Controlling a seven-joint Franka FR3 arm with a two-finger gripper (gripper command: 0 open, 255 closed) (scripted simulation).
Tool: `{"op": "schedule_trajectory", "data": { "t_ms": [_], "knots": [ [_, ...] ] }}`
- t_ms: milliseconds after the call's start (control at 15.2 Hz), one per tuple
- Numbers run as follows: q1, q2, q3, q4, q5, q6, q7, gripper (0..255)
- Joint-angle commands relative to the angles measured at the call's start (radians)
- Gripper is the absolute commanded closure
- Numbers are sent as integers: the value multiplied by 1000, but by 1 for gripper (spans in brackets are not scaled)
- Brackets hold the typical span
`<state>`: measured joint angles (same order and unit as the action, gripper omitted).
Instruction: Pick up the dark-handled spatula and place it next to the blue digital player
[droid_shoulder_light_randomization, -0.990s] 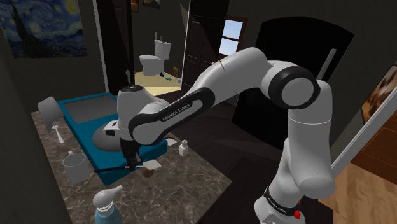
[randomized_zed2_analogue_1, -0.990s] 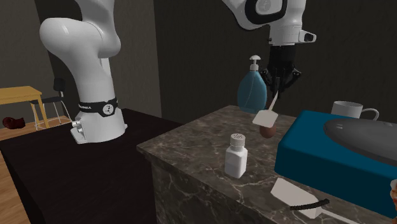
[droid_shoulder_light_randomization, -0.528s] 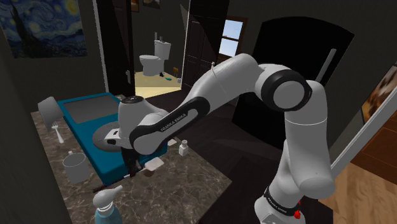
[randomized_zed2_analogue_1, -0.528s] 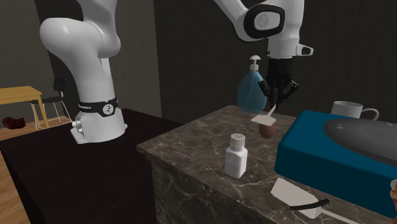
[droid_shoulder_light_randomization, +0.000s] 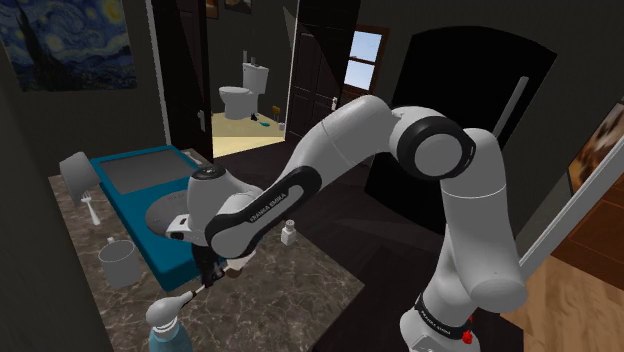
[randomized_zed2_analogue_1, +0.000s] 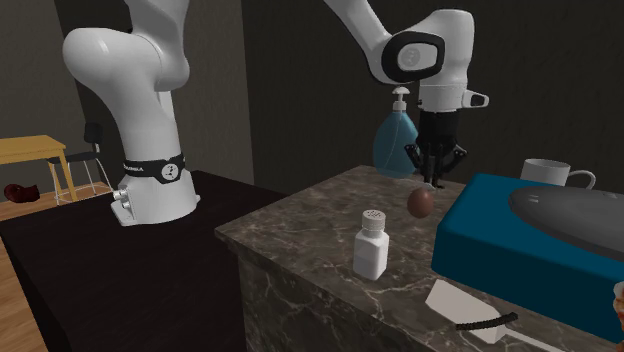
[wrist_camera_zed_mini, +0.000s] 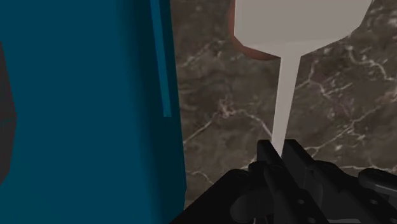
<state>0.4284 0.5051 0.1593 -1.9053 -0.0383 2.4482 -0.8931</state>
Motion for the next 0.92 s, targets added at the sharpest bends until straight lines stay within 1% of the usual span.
{"op": "schedule_trajectory", "data": {
  "t_ms": [0, 198, 726, 792, 858],
  "knots": [
    [2, 24, -2, -1, -3, 21, 1, 255],
    [5, 55, -6, 1, -8, 50, 3, 255],
    [5, 55, -6, 1, -8, 50, 3, 255],
    [5, 55, -6, 3, -8, 48, 3, 0],
    [4, 55, -6, 2, -8, 49, 2, 0]
  ]
}}
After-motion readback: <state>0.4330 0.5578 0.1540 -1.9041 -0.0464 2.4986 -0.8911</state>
